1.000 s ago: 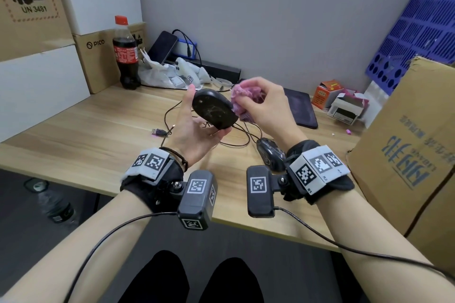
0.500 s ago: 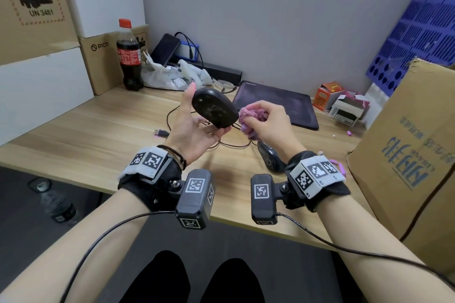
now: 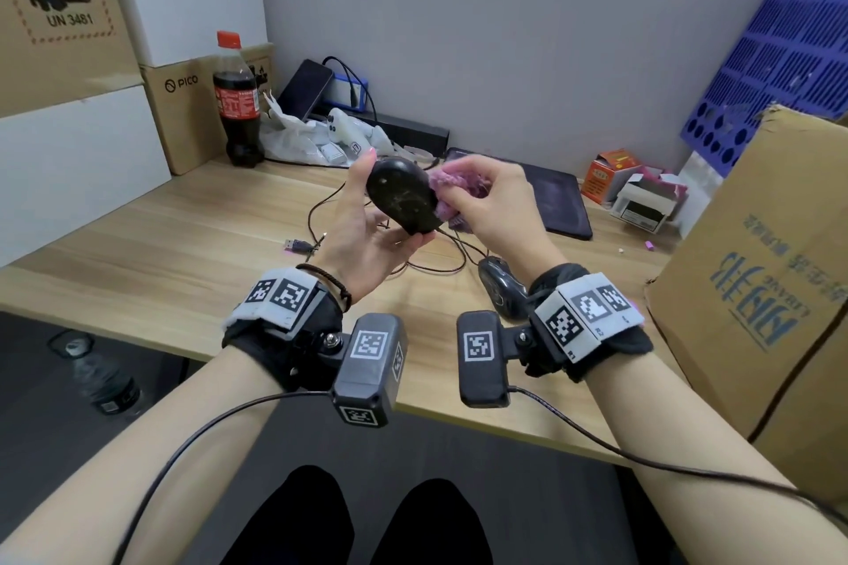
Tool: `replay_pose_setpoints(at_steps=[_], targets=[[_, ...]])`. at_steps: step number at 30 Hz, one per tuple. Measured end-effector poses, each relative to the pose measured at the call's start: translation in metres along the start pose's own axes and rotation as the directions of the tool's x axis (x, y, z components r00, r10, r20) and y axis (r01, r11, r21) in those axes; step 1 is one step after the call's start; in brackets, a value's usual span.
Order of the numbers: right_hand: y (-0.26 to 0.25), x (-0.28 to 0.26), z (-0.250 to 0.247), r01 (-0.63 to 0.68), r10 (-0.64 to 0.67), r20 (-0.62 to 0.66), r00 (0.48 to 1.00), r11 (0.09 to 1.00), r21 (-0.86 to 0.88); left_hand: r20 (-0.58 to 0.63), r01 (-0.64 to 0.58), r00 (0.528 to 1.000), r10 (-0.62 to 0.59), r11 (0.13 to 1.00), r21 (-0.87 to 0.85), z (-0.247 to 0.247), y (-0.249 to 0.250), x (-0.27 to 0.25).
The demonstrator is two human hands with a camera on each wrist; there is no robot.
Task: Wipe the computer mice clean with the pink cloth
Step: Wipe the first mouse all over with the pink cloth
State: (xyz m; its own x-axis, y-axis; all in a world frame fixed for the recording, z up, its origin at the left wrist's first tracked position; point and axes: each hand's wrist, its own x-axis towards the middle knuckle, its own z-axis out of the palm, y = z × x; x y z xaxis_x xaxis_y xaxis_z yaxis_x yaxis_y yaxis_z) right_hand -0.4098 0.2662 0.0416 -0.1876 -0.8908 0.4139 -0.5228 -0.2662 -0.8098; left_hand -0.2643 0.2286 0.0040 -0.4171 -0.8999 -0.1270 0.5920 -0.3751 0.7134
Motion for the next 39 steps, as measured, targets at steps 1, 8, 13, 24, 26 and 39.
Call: replay_pose_setpoints(at_steps=[1,8,13,24,26,39], targets=[[0.007,-0.001,-0.002,-0.062,0.062,-0.008,0.998,0.998,-0.004,0.002,0.008,1.0,-0.008,1.0,-0.005,-0.002,0.0,0.0],[-0.008,0.001,0.002,0.0,0.001,0.022,1.0,1.0,-0.015,-0.028,0.03,0.999,-0.028,0.997,0.076,0.001,-0.011,-0.001],[-0.01,0.006,0.002,0.09,-0.09,0.046,0.995,0.996,-0.007,-0.033,0.03,0.999,-0.028,0.998,0.054,0.004,-0.008,-0.001],[0.002,0.01,0.01,0.015,-0.013,0.043,0.999,0.999,-0.035,-0.082,0.056,0.995,-0.047,0.992,0.11,-0.005,-0.014,0.012],[-0.002,0.018,0.015,0.065,-0.061,0.062,0.996,0.996,-0.068,-0.086,0.055,0.995,-0.046,0.993,0.105,-0.009,-0.009,0.019],[0.01,0.061,0.051,0.0,0.0,0.039,0.999,1.0,-0.001,-0.054,0.074,0.996,-0.067,0.988,0.138,-0.037,0.018,0.067]])
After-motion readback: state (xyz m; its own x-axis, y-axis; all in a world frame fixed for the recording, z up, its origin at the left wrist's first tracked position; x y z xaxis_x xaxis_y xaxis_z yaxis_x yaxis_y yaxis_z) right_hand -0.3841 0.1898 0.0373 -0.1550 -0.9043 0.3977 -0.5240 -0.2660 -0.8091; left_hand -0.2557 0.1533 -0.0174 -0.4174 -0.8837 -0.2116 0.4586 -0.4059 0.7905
